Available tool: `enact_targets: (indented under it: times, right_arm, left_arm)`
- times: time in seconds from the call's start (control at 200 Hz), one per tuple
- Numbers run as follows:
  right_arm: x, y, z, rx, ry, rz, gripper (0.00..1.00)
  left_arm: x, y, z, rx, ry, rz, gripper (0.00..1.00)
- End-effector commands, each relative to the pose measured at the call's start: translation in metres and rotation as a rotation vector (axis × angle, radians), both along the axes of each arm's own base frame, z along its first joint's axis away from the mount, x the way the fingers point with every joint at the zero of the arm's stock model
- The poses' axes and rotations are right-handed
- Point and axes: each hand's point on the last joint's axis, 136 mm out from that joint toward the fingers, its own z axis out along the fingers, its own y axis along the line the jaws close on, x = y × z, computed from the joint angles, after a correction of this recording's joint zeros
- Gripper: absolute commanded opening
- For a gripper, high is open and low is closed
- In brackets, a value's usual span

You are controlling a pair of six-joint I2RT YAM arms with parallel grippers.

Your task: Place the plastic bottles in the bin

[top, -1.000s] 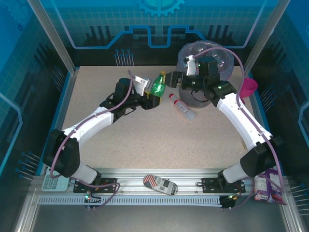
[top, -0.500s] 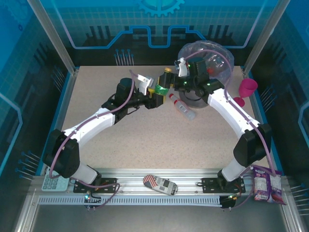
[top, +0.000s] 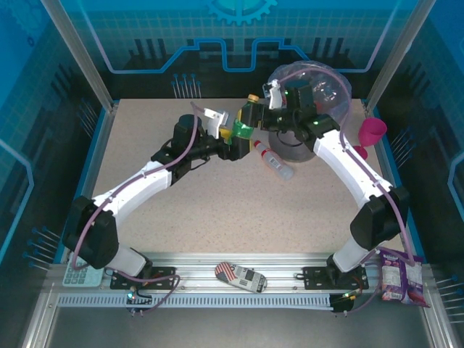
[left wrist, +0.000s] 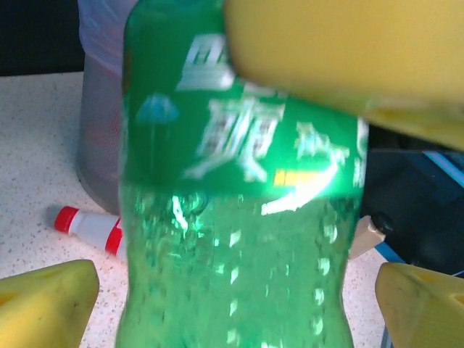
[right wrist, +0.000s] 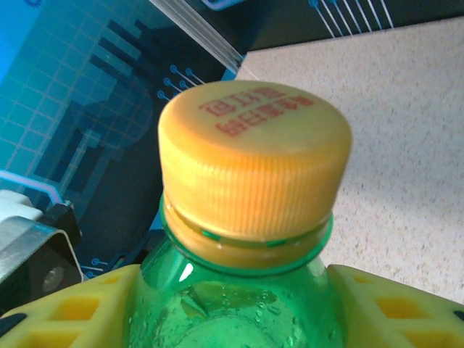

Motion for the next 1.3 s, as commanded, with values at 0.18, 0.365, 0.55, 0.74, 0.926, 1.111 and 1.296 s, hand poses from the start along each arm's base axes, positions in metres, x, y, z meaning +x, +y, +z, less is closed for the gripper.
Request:
enact_targets:
  times: [0.18,0.365,0.55,0.74,0.926,1.111,1.296]
  right_arm:
    - [0.023,-0.074,0.101,-0.142,-0.296,-0.145,0.55]
    - [0.036,-0.135,0.112,-0.392,-0.317,-0.295,0.54]
    - [0.047,-0.164,0.089,-0.560,-0.248,-0.339,0.52]
    - [0.066,-0.174,0.065,-0.653,-0.216,-0.358,0.52]
    - [0.089,-0.166,0.041,-0.667,-0.185,-0.311,0.52]
    - [0.103,-0.156,0.006,-0.673,-0.115,-0.253,0.55]
    - [0.113,-0.150,-0.019,-0.671,-0.067,-0.226,0.65]
  left_arm:
    - [-0.010,0.020,-0.004,0.006,0.105,0.116,0.99]
    - [0.001,0.032,-0.038,0.072,0.227,0.222,0.98]
    - [0.008,0.026,-0.054,0.083,0.298,0.220,0.98]
    - [0.009,0.024,-0.061,0.078,0.333,0.226,0.98]
    - [0.009,0.024,-0.066,0.076,0.355,0.232,0.98]
    - [0.009,0.025,-0.068,0.078,0.364,0.238,0.98]
    - [0.009,0.024,-0.071,0.080,0.370,0.234,0.98]
